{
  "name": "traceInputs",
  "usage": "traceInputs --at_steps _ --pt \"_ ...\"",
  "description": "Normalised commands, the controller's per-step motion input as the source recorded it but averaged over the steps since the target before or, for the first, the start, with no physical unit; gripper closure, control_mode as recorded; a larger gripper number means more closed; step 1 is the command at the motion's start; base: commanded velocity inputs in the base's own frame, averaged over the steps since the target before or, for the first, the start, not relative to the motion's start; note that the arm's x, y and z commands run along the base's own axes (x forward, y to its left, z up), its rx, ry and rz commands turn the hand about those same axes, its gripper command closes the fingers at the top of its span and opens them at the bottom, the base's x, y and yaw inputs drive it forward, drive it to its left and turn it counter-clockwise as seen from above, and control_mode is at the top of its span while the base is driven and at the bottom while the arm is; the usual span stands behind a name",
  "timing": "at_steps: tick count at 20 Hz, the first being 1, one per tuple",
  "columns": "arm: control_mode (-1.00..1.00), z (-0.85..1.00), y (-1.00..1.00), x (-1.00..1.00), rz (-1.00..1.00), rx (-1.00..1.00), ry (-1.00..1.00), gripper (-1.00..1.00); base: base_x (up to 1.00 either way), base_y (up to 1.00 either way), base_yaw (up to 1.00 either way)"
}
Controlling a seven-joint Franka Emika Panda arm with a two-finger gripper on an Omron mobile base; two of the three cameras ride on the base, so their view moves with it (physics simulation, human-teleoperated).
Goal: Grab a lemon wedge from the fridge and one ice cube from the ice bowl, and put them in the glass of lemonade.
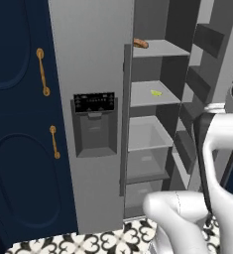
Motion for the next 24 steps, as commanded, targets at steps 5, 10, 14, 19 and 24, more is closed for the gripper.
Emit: traceInputs --at_steps 5,10,14,19,24 --pt "-1.0 0.1 1.0 -1.0 0.13 0.21 0.21 -1.0 0.0 0.0 0.0" --pt "-1.0 -0.15 0.97 -0.75 0.18 0.36 0.25 -1.0 0.0 0.0 0.0" --pt "-1.0 -0.69 0.26 -0.01 0.1 0.23 -0.03 -1.0 0.0 0.0 0.0" --pt "-1.0 -0.15 0.0 0.29 0.0 0.0 -0.01 -1.0 0.0 0.0 0.0" --pt "-1.0 -0.12 0.0 0.11 0.0 -0.02 0.3 -1.0 0.0 0.0 0.0"
